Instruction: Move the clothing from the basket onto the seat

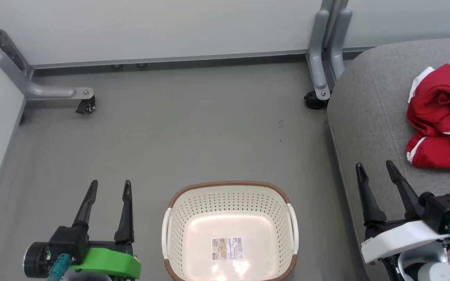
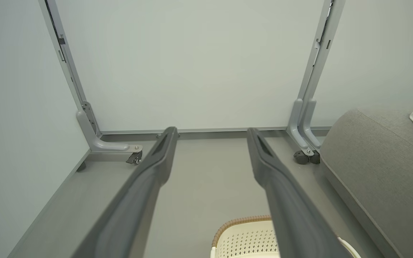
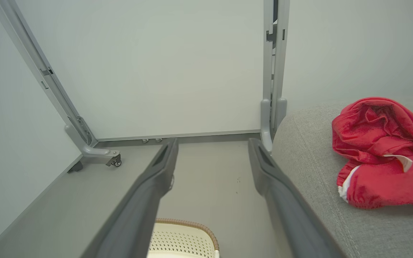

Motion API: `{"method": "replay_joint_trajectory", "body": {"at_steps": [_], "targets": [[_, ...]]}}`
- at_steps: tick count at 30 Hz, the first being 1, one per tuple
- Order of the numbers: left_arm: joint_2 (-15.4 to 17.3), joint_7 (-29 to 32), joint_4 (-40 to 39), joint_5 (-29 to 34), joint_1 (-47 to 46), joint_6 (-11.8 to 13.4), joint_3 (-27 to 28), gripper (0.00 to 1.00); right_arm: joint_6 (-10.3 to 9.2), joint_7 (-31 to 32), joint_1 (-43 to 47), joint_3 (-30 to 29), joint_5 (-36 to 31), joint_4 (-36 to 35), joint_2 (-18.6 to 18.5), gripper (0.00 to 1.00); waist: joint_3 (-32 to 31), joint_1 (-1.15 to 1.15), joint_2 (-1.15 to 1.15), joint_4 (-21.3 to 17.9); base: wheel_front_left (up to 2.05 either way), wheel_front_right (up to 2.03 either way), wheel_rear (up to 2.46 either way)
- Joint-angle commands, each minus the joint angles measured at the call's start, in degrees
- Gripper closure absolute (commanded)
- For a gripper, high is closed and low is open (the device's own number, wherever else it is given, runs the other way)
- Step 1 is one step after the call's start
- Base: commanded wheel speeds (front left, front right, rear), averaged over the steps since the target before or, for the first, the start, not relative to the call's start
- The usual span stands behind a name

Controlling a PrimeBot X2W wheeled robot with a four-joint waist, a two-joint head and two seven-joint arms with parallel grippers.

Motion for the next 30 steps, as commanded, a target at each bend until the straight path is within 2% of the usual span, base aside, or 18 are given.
{"method": "replay_joint_trajectory", "body": {"at_steps": [1,30], "targets": [[-0.23,-0.01,0.52,0.84,0.95,-0.42,0.29,0.0,-0.03,0.24,0.87,-0.02,-0.38,-0.35,0.08,0.0,-0.84,0.0,0.0,-0.2,0.0,0.0,0.0],[-3.81,-0.03,6.17,4.64,2.9,-4.44,5.61,0.0,-0.03,2.17,3.84,1.02,-1.07,-1.16,0.96,0.0,-3.83,0.0,0.0,-0.13,0.0,0.0,0.0]]}}
